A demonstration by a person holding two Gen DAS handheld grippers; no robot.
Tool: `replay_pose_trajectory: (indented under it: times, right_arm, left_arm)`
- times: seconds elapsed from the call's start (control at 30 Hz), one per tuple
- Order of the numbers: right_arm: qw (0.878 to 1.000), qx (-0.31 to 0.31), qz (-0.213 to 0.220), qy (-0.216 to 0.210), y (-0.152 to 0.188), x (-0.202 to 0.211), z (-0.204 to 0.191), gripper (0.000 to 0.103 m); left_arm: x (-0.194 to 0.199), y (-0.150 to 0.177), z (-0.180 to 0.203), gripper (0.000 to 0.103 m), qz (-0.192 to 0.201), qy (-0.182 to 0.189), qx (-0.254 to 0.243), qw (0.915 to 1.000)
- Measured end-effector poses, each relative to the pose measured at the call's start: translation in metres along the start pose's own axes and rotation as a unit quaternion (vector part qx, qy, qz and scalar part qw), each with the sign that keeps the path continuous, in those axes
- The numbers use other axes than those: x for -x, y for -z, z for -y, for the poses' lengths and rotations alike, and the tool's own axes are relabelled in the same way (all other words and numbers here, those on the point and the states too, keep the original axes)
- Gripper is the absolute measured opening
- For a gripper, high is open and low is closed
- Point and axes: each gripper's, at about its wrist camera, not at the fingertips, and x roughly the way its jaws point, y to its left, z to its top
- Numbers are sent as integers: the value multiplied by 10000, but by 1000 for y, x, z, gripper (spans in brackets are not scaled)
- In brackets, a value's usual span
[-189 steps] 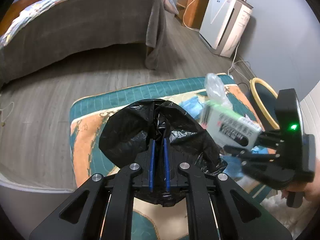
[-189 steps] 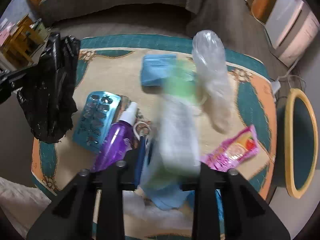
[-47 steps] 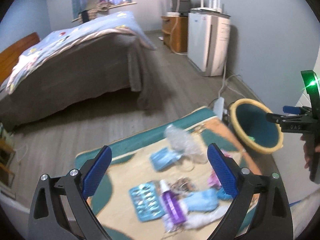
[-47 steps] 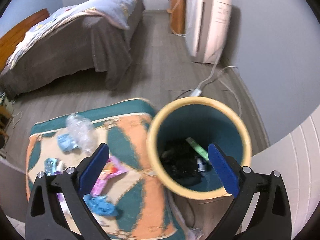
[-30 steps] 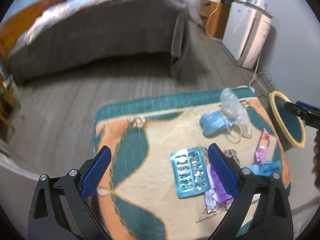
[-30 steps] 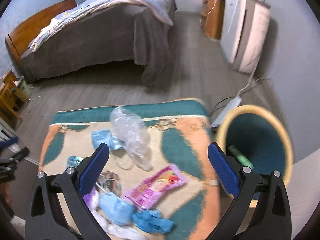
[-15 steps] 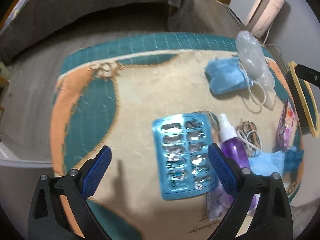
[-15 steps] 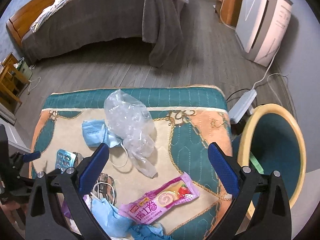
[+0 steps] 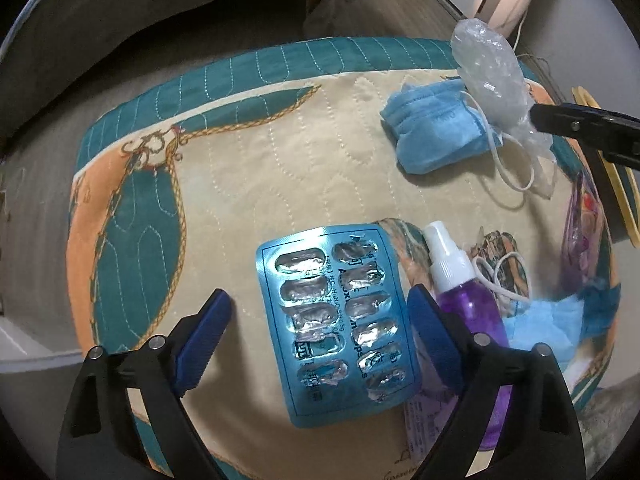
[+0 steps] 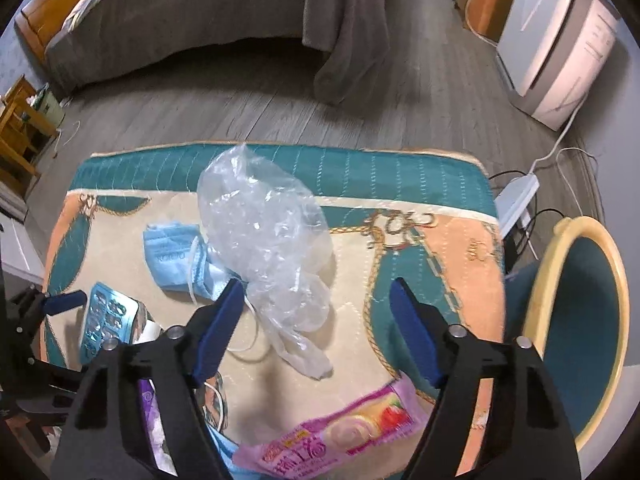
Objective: Collect trash
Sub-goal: 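Grasp the blue blister pack with the left gripper while the right grasps the clear plastic bag, then carry the clear bag over the bin and open the right gripper while the left holds the blister pack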
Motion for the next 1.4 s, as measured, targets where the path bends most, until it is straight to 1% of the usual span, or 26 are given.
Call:
replay_pose_trajectory:
  times: [0.03,0.07,0.1,0.13,0.17,0.23,0.33,0.43,0.5,0.6,0.8,0.9,1.07,1.23,1.4]
  right_arm:
    - [10000,7,-29,-8,-1,-3,-1,68]
    - [10000,-3,-61,-40,-2,-6,-2,66]
    - [9999,-24,-98,-74,-2,-9,-2,61]
    - [9998,-45,-146,-116,-2,-12,-2,53]
    - [9996,-50,-202,-173,-2,-14,-3,48]
    - [9993,-37,-289,-240,-1,-16,-3,35]
    - [9988,-56,-298,-395,0,-14,-2,25]
    - [9987,-47,-186,-472,2,-5,-2,21]
    - [9987,-64,-114,-495,2,2,0,19]
    - [9984,-128,14,-553,3,16,3,19]
    - [9979,-206,304,-533,6,45,11,17]
    - [9976,-220,432,-487,9,60,16,17]
    - [9963,-367,647,-424,18,83,22,17]
    - [9956,-503,738,-294,31,102,29,17]
    - [9931,-611,989,-164,39,128,30,17]
  left_arm:
    - [0,-1,0,88,-4,-16,-11,10000]
    - [0,-3,0,85,2,-55,-17,10000]
    - [0,-5,1,81,8,-83,-13,10000]
    - [0,-7,0,79,23,-126,-19,9999]
    - [-1,-8,-3,76,34,-147,-26,9999]
    - [-1,-9,-5,75,36,-141,-38,9999]
    - [-1,-10,-5,72,42,-202,-90,9997]
    - [1,-12,-5,71,33,-222,-85,9997]
    - [3,-13,-2,70,45,-227,-91,9997]
    - [7,-15,8,70,167,-268,-105,9994]
    - [41,-18,16,70,702,-285,-103,9971]
    - [58,-19,22,70,946,-235,-109,9952]
    - [83,-20,34,70,1316,-128,-255,9909]
    - [104,-19,37,70,1501,59,-232,9884]
    - [124,-17,46,70,1737,97,-300,9843]
